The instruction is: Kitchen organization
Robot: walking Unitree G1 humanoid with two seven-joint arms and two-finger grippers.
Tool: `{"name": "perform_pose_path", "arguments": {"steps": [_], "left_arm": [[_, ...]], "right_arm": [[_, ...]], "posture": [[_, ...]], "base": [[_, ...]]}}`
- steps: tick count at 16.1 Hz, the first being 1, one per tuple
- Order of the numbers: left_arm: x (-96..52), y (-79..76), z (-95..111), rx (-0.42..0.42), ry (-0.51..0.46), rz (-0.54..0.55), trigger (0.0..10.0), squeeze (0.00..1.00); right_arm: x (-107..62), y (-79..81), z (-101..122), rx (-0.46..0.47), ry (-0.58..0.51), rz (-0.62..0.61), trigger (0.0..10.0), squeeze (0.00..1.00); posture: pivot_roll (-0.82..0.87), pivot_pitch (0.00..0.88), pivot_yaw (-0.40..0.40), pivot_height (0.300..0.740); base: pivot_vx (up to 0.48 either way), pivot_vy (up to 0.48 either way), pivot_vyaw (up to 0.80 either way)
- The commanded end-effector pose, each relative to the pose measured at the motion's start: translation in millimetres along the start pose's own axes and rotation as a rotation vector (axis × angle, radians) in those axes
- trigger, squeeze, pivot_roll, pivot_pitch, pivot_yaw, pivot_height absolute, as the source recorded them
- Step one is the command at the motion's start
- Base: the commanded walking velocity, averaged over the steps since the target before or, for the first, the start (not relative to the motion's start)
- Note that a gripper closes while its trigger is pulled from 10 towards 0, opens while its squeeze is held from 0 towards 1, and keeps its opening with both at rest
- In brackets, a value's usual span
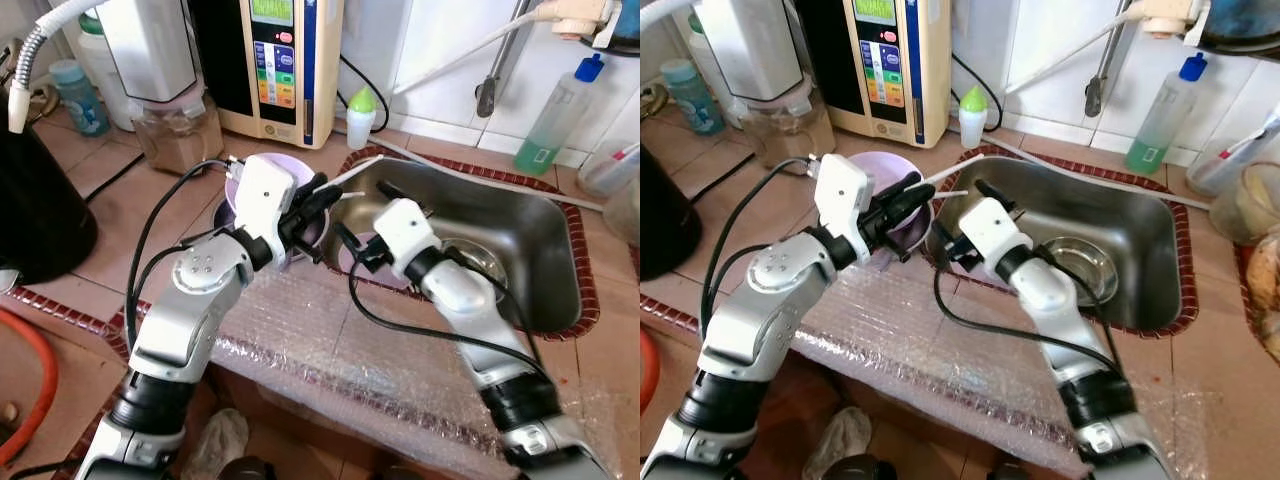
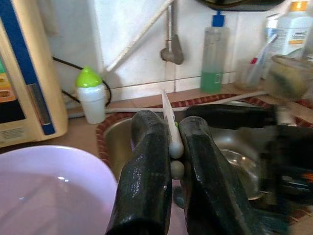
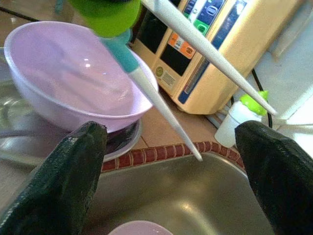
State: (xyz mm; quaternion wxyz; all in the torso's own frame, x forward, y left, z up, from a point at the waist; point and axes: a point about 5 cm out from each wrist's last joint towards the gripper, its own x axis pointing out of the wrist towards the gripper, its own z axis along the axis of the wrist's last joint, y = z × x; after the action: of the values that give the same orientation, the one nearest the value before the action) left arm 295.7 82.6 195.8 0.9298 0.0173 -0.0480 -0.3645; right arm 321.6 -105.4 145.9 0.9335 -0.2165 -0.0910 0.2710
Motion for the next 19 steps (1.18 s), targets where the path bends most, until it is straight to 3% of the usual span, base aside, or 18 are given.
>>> {"name": "perform_pose_path", "arguments": {"steps": [1, 2, 5, 9, 13, 18, 19], "left_arm": [[-1.2, -5.6, 2, 0.002, -0.001, -0.027, 0.0, 0.0], [-2.1, -8.2, 1, -0.006, 0.002, -0.033, 0.0, 0.0], [-3.8, -13.3, -1, -0.02, 0.013, -0.046, 0.0, 0.0], [-9.8, -12.1, -4, 0.017, 0.039, -0.078, 0.0, 0.0], [-13.4, -12.9, -6, 0.047, 0.063, -0.124, 0.0, 0.0], [-9.6, -16.8, -9, 0.038, 0.057, -0.103, 0.0, 0.0], [-10.0, -16.3, -10, 0.04, 0.06, -0.1, 0.4, 0.0]], "right_arm": [[4.2, -1.9, 1, -0.014, -0.003, -0.01, 2.7, 0.0], [7.8, -4.0, 1, 0.012, -0.008, -0.023, 0.0, 0.0], [15.1, -8.6, 3, 0.088, -0.03, -0.006, 0.0, 0.0], [16.4, -29.3, -1, 0.16, -0.01, 0.007, 0.0, 0.0], [16.1, -27.7, -2, 0.159, -0.006, 0.053, 0.0, 0.0], [14.4, -27.9, -3, 0.186, -0.012, 0.041, 0.0, 0.0], [13.5, -28.2, -4, 0.186, -0.012, 0.039, 0.0, 0.0]], "posture": [[0.01, 0.0, 0.031, 0.74], [0.02, 0.0, 0.029, 0.74], [0.02, 0.0, 0.03, 0.74], [0.02, 0.0, 0.025, 0.74], [0.02, 0.0, 0.021, 0.74], [0.01, 0.0, 0.025, 0.74], [0.01, 0.0, 0.025, 0.74]], "base": [[0.0, 0.0, 0.0], [0.0, 0.0, 0.0], [0.0, 0.0, 0.0], [0.0, 0.0, 0.0], [0.0, 0.0, 0.0], [0.0, 0.0, 0.0], [0.0, 0.0, 0.0]]}}
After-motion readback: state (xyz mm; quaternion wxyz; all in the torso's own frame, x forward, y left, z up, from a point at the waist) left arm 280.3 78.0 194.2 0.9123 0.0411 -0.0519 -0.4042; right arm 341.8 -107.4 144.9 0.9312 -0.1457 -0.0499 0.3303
